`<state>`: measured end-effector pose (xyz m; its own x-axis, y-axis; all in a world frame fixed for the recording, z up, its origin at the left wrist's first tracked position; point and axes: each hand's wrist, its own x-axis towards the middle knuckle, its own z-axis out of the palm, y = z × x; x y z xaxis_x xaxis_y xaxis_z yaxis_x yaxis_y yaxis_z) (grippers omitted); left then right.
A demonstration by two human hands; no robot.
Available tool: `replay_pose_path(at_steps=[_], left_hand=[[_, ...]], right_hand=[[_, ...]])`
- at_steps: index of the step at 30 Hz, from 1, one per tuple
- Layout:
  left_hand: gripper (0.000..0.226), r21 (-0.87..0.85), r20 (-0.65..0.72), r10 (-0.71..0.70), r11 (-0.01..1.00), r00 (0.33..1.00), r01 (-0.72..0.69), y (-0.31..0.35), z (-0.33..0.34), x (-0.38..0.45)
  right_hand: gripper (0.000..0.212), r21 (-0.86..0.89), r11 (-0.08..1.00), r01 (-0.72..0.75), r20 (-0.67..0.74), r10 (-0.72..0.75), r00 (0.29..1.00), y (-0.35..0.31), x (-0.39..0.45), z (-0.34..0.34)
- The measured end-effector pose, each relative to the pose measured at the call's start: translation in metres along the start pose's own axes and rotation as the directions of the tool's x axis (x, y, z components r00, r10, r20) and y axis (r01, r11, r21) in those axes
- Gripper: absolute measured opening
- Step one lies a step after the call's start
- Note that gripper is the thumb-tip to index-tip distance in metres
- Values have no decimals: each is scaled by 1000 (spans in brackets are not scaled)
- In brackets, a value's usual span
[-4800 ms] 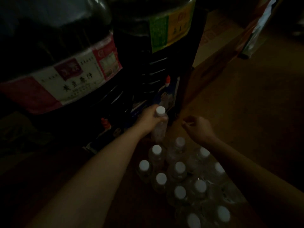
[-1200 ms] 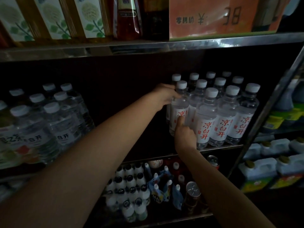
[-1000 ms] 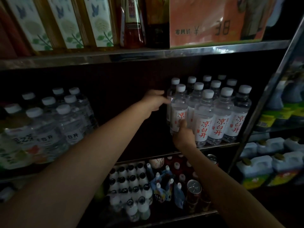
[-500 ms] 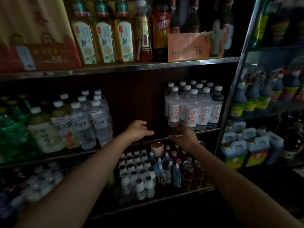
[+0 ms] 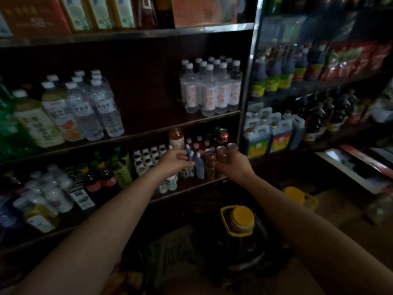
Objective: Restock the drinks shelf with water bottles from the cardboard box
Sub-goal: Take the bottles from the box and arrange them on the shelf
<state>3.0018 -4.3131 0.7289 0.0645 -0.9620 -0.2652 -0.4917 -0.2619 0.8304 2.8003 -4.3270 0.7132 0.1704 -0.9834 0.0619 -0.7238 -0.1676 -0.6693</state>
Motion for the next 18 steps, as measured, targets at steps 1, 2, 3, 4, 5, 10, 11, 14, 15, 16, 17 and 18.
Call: replay_pose_path(at_steps=[1, 2, 3, 4, 5, 10, 11, 14, 15, 16, 17, 18], left_hand=[[61, 15, 9, 0, 1000, 1000, 0, -2, 12, -4], [60, 39, 7, 2, 999, 1000, -3, -6, 24, -9], [59, 74, 1, 8, 997, 1000, -9, -10, 37, -13], [56, 107, 12, 15, 994, 1000, -16, -14, 51, -17], [53, 132, 40, 13, 991, 999, -18, -17, 67, -24], [46, 148, 159, -25, 989, 987, 1, -36, 165, -56], [45, 148, 181, -34, 989, 983, 7, -41, 187, -61], [43, 149, 251, -54, 989, 967, 17, -69, 254, -76], [44, 148, 268, -62, 989, 961, 22, -80, 275, -79], [46, 142, 282, -70, 989, 957, 30, -92, 296, -82], [48, 139, 295, -78, 990, 952, 38, -106, 316, -83], [50, 147, 313, -86, 988, 946, 41, -120, 336, -85]], right_hand=[[33, -22, 1000, 2, 2, -2, 1000, 9, -12, -4], [32, -32, 999, -15, 5, 15, 1000, 20, -23, -7], [32, -23, 999, -25, 0, 25, 1000, 32, -35, -11], [33, -4, 999, -42, -6, 42, 999, 45, -46, -14], [36, 13, 998, -57, -7, 57, 998, 61, -58, -17], [62, -9, 975, -221, 63, 221, 973, 148, -123, -26], [60, -11, 970, -245, 74, 245, 967, 166, -137, -26], [54, -15, 950, -311, 106, 311, 945, 221, -179, -21], [54, -26, 946, -325, 109, 325, 939, 240, -190, -17], [53, -35, 939, -342, 120, 343, 931, 260, -200, -11], [50, -35, 934, -354, 128, 356, 926, 278, -210, -4], [45, -26, 926, -377, 142, 376, 916, 297, -218, 4]])
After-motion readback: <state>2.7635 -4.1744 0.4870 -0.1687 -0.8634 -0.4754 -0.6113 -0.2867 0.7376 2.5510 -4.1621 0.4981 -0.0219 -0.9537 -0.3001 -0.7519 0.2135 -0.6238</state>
